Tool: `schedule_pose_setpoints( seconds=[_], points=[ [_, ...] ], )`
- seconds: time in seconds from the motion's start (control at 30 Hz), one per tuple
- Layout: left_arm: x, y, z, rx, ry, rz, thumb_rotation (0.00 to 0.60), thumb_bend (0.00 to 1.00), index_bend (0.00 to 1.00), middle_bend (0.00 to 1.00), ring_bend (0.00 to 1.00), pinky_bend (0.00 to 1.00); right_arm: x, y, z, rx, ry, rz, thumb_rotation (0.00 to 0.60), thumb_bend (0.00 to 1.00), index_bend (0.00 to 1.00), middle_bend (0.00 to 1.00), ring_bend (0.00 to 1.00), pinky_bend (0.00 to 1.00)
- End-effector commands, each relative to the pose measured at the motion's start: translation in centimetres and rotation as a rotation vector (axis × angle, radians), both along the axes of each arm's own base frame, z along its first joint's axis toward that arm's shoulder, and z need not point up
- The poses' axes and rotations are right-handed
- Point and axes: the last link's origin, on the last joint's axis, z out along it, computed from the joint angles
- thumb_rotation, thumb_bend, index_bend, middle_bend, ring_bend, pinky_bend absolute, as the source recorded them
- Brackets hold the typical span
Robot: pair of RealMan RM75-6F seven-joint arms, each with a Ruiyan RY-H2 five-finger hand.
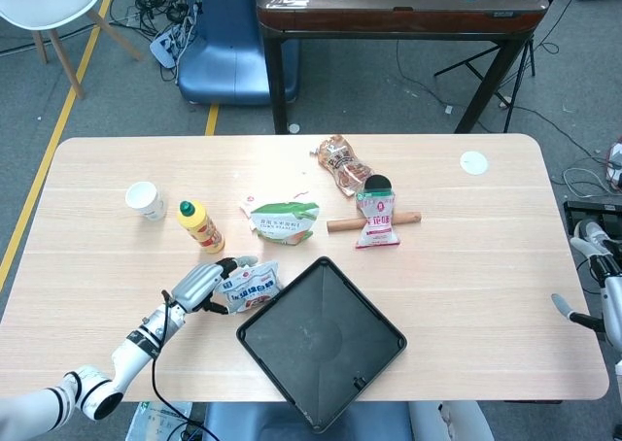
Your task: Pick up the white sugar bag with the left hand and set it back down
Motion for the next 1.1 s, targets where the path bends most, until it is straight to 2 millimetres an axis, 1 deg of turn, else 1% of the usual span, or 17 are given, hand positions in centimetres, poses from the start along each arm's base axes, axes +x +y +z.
schedule_pose_setpoints(
  seconds=[0.03, 0.27, 0.43, 0.6, 0.7, 0.93, 1.1],
  points=[
    [0.0, -0.3, 0.2, -0.009, -0.005, -0.001, 0.6, 0.33, 0.15, 0.23, 0.18, 0.38, 0.0, 0.0, 0.0, -0.002, 0.001, 0.001, 0.6, 0.2, 0.21, 0.26, 0.14, 0.06],
    [0.5, -0.8, 0.5, -0.013, -0.014, -0.019, 0.6, 0.33, 0.15, 0.23, 0.18, 0.38, 0.0, 0.0, -0.1, -0.001, -0.001, -0.002, 0.6, 0.2, 0.21, 0.26, 0.15, 0.06],
    [0.4, -0.6, 0.7, -0.002, -0.006, -0.012, 0.6, 0.33, 0.15, 0.23, 0.18, 0.37, 0.0, 0.1, 0.0, -0.004, -0.002, -0.004, 0.6, 0.2, 0.21, 0.26, 0.15, 0.06],
    [0.2, -0.6, 1.1, 0.004, -0.014, 0.006, 0.6, 0.33, 0.14, 0.2, 0.14, 0.32, 0.0, 0.1, 0.0, -0.004, -0.002, -0.003, 0.6, 0.2, 0.21, 0.26, 0.15, 0.06],
    [0.2, -0.9, 1.5, 0.001, -0.009, -0.002, 0.6, 0.33, 0.12, 0.19, 0.12, 0.3, 0.0, 0.0, -0.1, -0.002, -0.004, -0.003, 0.6, 0.2, 0.21, 0.26, 0.15, 0.06],
    [0.6, -1.9, 1.8, -0.022, -0.015, -0.022, 0.6, 0.33, 0.12, 0.19, 0.12, 0.3, 0.0, -0.1, -0.2, 0.002, -0.006, 0.0, 0.6, 0.2, 0.21, 0.26, 0.16, 0.06],
    [0.8, -2.3, 2.0, -0.022, -0.019, -0.031, 0.6, 0.33, 0.12, 0.19, 0.12, 0.3, -0.1, -0.1, -0.2, -0.001, -0.006, -0.001, 0.6, 0.2, 0.21, 0.26, 0.16, 0.06]
  ],
)
